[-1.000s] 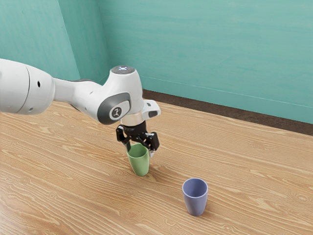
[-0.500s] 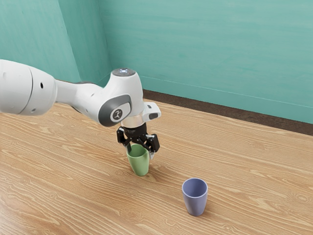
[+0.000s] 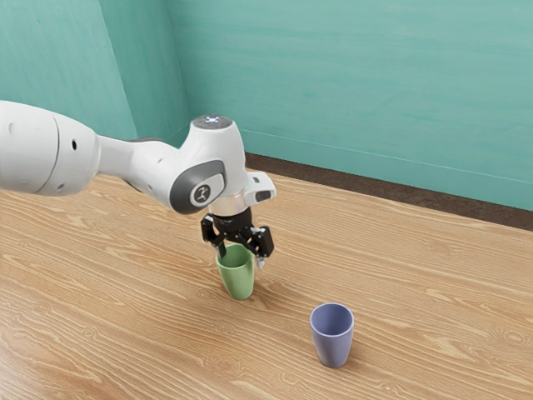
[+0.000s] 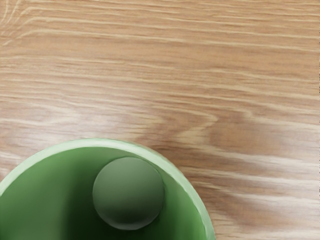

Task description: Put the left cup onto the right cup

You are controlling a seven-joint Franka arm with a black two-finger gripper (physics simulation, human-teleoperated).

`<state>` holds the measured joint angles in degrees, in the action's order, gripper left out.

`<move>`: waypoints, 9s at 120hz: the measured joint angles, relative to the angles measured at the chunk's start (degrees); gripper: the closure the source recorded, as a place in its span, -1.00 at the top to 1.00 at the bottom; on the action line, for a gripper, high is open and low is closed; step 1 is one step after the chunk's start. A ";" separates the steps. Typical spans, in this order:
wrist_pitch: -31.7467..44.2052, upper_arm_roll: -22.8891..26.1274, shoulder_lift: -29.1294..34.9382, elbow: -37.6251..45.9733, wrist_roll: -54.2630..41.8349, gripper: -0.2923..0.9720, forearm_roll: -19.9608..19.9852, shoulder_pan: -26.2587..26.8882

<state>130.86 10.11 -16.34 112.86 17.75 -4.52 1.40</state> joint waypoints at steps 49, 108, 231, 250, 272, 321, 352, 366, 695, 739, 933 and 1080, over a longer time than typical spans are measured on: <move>-0.16 0.75 0.03 -0.16 0.22 0.54 0.02 0.10; 0.99 1.14 -1.97 -0.07 0.52 0.43 0.20 0.09; 3.52 0.63 -4.01 0.17 0.47 -0.17 0.30 0.16; 3.62 0.62 -4.01 0.19 0.37 -0.29 0.31 0.18; 3.66 0.58 -4.01 0.19 0.28 -0.42 0.31 0.18; 3.42 0.60 -3.84 0.13 0.08 -0.62 -0.03 0.18; 3.02 0.60 -3.53 0.10 0.02 -0.68 -0.40 0.18; 2.33 0.60 -3.17 0.02 0.10 -0.69 -0.53 0.18; -28.50 29.27 6.38 -15.60 34.22 -0.70 -8.83 0.59; -28.09 29.17 4.78 -15.28 37.07 -0.70 -9.04 0.58; -23.40 27.26 1.44 -13.61 40.31 -0.70 -8.98 0.52; -22.51 26.89 1.31 -11.82 42.00 -0.70 -8.99 0.57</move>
<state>108.36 37.00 -15.04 101.04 59.75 -13.51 1.97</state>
